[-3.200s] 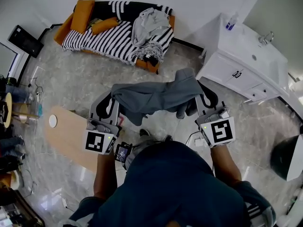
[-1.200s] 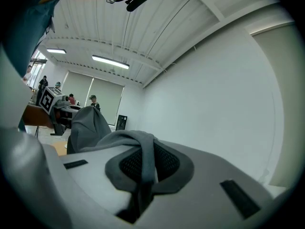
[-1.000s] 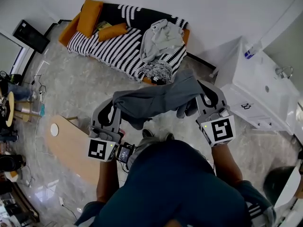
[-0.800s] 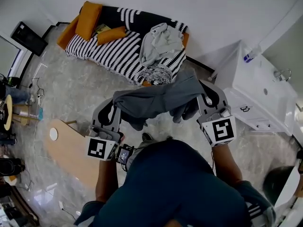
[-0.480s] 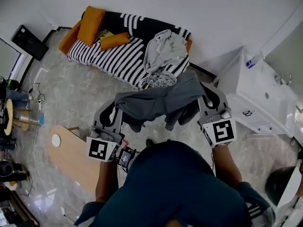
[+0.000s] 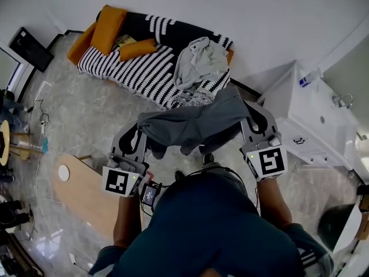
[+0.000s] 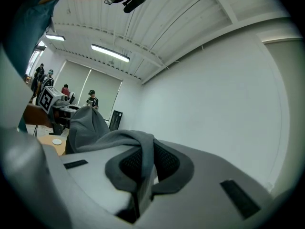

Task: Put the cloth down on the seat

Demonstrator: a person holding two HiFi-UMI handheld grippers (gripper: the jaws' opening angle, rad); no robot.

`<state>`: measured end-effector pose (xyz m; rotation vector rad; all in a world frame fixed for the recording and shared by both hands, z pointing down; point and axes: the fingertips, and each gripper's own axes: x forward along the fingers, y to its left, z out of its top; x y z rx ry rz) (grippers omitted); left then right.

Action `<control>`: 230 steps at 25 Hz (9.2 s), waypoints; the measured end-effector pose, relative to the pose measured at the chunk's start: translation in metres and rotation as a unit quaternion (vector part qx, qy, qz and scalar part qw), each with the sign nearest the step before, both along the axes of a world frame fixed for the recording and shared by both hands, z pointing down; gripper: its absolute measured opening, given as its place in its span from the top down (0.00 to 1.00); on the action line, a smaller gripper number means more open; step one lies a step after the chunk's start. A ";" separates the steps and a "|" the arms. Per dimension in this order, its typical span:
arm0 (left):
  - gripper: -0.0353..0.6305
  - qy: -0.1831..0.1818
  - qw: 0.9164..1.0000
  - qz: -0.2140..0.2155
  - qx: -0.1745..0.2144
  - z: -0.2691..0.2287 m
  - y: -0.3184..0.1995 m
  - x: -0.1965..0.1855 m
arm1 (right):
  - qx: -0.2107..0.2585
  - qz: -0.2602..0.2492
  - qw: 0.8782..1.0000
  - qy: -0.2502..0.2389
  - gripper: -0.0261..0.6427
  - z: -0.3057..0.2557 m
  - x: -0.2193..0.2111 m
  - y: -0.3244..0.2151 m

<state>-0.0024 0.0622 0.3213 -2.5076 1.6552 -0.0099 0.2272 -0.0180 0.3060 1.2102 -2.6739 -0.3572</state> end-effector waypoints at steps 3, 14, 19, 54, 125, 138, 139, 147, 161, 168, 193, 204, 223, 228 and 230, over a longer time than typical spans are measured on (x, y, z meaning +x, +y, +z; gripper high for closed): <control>0.88 -0.001 1.000 -0.006 -0.004 0.000 -0.007 0.001 | -0.007 -0.009 1.000 -0.003 0.93 0.004 -0.007 -0.011; 0.88 -0.012 0.999 -0.050 -0.013 -0.003 -0.056 0.030 | -0.005 -0.060 0.998 -0.009 0.93 0.001 0.008 -0.076; 0.88 -0.016 0.998 -0.064 -0.016 0.004 -0.084 0.051 | -0.009 -0.082 0.997 -0.012 0.93 0.007 0.018 -0.110; 0.88 -0.011 0.997 -0.061 -0.051 0.022 -0.120 -0.082 | -0.029 -0.060 0.998 -0.004 0.93 0.020 -0.094 -0.147; 0.88 0.028 0.995 -0.079 -0.048 0.038 -0.305 -0.152 | -0.046 -0.122 0.991 0.009 0.93 0.035 -0.203 -0.330; 0.88 0.022 0.990 -0.111 -0.080 0.055 -0.341 -0.118 | -0.071 -0.156 0.985 0.007 0.93 0.053 -0.179 -0.380; 0.88 0.022 0.990 -0.116 -0.081 0.055 -0.342 -0.117 | -0.068 -0.160 0.985 0.007 0.93 0.054 -0.179 -0.383; 0.88 0.034 0.987 -0.139 -0.080 0.061 -0.337 -0.125 | -0.070 -0.190 0.979 0.010 0.93 0.061 -0.204 -0.386; 0.88 0.033 0.992 -0.077 -0.090 0.064 -0.356 -0.202 | -0.079 -0.138 0.987 0.016 0.93 0.059 -0.271 -0.384; 0.88 0.043 0.993 -0.061 -0.094 0.069 -0.352 -0.248 | -0.083 -0.108 0.990 0.023 0.93 0.058 -0.301 -0.381; 0.88 0.036 0.991 -0.109 -0.072 0.052 -0.390 -0.233 | -0.089 -0.158 0.983 -0.005 0.93 0.065 -0.300 -0.433; 0.88 0.031 0.987 -0.120 -0.103 0.067 -0.405 -0.223 | -0.110 -0.163 0.980 -0.017 0.93 0.081 -0.295 -0.460; 0.88 0.033 0.991 -0.061 -0.115 0.081 -0.425 -0.332 | -0.118 -0.114 0.986 -0.017 0.93 0.079 -0.396 -0.459; 0.88 0.037 0.993 -0.051 -0.105 0.069 -0.430 -0.349 | -0.104 -0.103 0.989 -0.016 0.93 0.066 -0.407 -0.459; 0.88 0.036 0.993 -0.046 -0.100 0.064 -0.432 -0.354 | -0.099 -0.092 0.991 -0.014 0.93 0.063 -0.406 -0.462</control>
